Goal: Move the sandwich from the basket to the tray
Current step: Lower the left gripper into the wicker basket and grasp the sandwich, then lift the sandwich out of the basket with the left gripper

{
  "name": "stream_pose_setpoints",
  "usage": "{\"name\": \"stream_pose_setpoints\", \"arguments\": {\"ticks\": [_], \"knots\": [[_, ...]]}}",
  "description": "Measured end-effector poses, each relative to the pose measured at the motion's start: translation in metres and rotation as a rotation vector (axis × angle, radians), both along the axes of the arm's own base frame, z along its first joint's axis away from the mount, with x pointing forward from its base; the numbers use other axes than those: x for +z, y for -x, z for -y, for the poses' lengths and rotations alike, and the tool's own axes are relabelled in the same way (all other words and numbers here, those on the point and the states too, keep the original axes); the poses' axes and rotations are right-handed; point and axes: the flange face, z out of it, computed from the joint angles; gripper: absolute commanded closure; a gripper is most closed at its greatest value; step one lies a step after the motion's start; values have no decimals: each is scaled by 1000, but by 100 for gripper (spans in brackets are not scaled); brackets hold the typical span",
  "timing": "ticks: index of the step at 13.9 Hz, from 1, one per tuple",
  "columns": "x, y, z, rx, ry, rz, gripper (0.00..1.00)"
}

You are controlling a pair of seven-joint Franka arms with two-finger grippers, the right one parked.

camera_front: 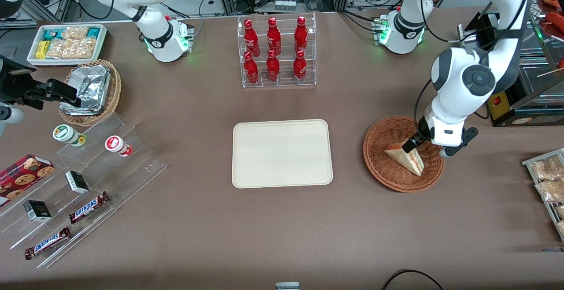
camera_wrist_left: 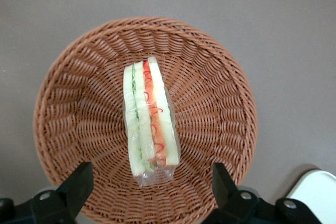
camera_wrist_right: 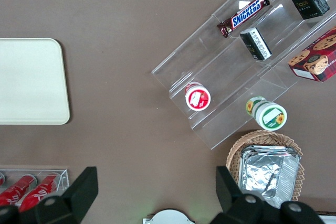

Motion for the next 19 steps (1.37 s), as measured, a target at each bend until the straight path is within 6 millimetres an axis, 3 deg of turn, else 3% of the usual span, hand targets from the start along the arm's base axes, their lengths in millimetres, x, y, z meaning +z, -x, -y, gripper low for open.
{"name": "stream_pose_setpoints", "arguments": {"ticks": [3,4,5,6,7,9,11,13,15,17,19], "knots": [[-34,-1,0,5,4,-36,0],[-43,-1,0,7,3,-53,11],[-51,0,0,8,3,-67,42],[-59,0,0,9,4,-76,85],[-65,0,0,11,5,-80,100],[-69,-2,-2,16,7,-81,100],[-59,-11,-2,19,11,-57,100],[-33,-25,2,15,9,-48,100],[15,-37,13,-14,-4,-40,100],[67,-41,53,-83,-12,-15,100],[99,-35,113,-179,-9,4,100]]}}
